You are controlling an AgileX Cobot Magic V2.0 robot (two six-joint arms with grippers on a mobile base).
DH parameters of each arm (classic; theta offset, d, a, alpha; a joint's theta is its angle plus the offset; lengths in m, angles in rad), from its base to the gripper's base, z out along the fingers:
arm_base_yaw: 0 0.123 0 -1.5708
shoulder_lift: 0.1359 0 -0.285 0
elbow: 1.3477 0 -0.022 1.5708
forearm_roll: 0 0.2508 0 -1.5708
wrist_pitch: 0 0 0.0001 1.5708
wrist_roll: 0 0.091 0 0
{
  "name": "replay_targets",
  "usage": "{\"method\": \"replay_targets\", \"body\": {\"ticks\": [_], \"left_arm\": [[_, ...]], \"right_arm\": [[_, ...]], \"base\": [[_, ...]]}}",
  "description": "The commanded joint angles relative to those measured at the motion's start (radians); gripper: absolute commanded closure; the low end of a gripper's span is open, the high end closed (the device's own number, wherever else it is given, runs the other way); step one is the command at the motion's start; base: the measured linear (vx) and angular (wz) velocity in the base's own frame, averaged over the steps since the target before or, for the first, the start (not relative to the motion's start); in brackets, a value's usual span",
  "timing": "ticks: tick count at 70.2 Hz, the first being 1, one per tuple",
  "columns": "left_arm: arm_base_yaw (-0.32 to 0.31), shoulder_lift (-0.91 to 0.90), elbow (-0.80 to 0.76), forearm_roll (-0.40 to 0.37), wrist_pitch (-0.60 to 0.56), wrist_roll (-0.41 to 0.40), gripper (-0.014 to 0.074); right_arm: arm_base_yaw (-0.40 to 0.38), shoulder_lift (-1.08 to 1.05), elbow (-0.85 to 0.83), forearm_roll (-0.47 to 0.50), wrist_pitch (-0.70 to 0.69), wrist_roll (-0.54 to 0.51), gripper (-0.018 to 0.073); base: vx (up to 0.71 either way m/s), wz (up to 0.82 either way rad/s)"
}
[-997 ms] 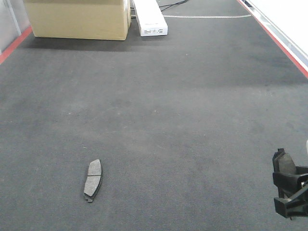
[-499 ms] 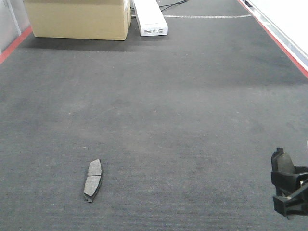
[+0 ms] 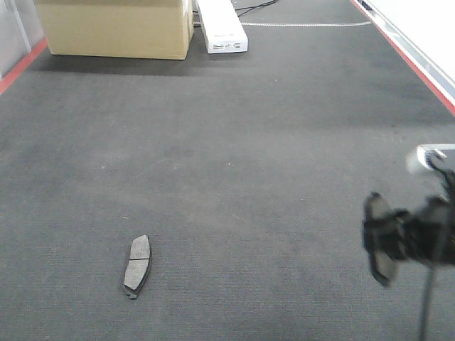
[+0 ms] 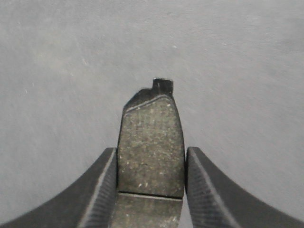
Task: Move and align brake pads A on conveyor
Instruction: 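Lower the right gripper and release its brake pad beside the first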
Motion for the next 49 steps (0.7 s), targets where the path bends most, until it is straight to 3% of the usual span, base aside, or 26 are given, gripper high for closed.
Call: {"method": "replay_targets", "body": {"ticks": [1,21,49], "left_arm": [[-0.005,0.007,-0.027,0.001,-0.071,-0.007,0.0603],[-0.005,0.007,-0.027,0.001,-0.069,-0.007,0.0603],[-0.005,0.007,-0.027,0.001,-0.068,-0.007,0.0603]], "right_arm": [[-0.003,0.077,-0.079,0.062,-0.069,-0.019,0.0533],[0.088,0.376,-0.16,0.081,-0.144,-0.016,0.0492],[0.087,0.575,-0.162,0.093,-0.229,-0.016,0.0445]], "base": [[0.0,0.0],[0.0,0.0],[0.0,0.0]]}}
